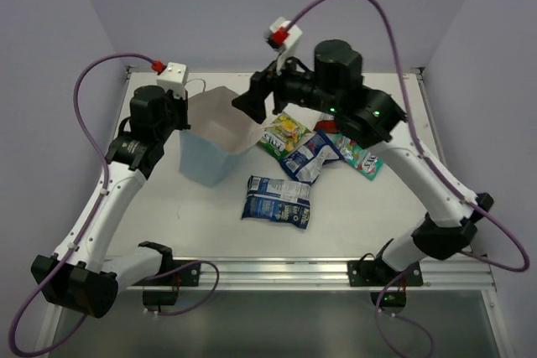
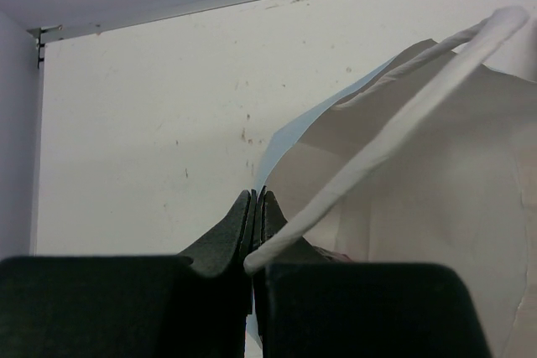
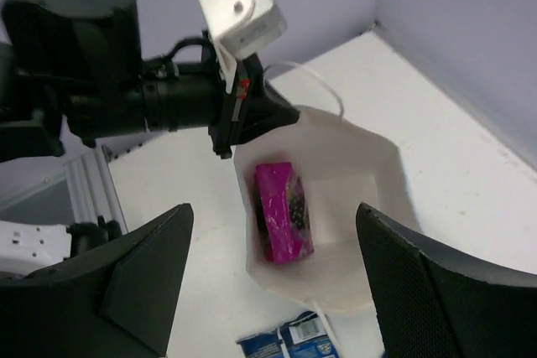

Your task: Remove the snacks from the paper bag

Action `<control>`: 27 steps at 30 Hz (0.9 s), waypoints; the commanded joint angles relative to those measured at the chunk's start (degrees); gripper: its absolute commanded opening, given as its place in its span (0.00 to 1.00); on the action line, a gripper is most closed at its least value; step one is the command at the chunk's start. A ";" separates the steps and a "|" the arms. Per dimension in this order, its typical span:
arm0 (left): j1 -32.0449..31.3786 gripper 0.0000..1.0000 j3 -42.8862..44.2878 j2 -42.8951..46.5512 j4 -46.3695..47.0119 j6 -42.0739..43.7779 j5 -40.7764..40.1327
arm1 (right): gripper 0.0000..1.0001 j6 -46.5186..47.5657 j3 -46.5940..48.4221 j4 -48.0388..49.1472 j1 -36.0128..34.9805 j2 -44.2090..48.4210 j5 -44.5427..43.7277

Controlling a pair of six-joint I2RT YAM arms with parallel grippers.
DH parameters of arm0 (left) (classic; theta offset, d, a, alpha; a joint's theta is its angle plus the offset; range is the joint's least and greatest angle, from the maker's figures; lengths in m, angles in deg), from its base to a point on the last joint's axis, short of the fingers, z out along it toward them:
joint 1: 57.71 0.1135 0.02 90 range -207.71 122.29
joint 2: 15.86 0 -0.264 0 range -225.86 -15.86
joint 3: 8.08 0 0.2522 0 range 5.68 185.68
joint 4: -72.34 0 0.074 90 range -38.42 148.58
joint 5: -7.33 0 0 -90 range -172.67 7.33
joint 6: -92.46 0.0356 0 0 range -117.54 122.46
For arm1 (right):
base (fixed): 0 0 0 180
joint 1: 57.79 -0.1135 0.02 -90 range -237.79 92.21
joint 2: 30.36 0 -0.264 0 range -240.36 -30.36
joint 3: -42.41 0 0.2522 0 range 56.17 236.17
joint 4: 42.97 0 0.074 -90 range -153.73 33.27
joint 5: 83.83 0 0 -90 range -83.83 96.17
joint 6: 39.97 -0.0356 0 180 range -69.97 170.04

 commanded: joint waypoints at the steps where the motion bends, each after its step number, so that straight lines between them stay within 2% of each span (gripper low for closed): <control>1: 0.35 0.00 2.33 2.47 4.27 1.50 2.76 | 0.81 4.66 2.73 -5.67 -3.13 -10.07 2.63; 4: 0.44 0.00 2.25 2.64 4.27 1.50 3.82 | 0.80 4.14 -0.25 -1.99 -4.54 -15.27 2.10; 6: 0.35 0.00 2.16 2.73 4.27 1.50 4.00 | 0.79 3.61 -4.97 2.99 -5.94 -17.64 -1.22; 12: 0.35 0.00 1.37 2.99 4.09 1.50 5.58 | 0.79 -0.69 -17.37 16.71 -7.45 -20.20 -5.19; 14: 0.35 0.00 1.28 3.08 3.91 1.32 5.84 | 0.79 -2.01 -18.54 18.32 -7.45 -20.81 -5.19; 18: 0.35 0.00 0.40 3.34 3.83 1.32 5.85 | 0.80 -2.46 -15.75 14.39 -7.62 -20.47 0.86; 21: 0.35 0.00 -0.04 3.43 3.83 1.41 4.97 | 0.82 -3.07 -14.24 12.62 -7.97 -16.87 4.56; 27: 0.35 0.00 -0.48 3.69 3.91 1.41 5.67 | 0.84 -3.78 -9.94 9.46 -7.71 -10.27 1.76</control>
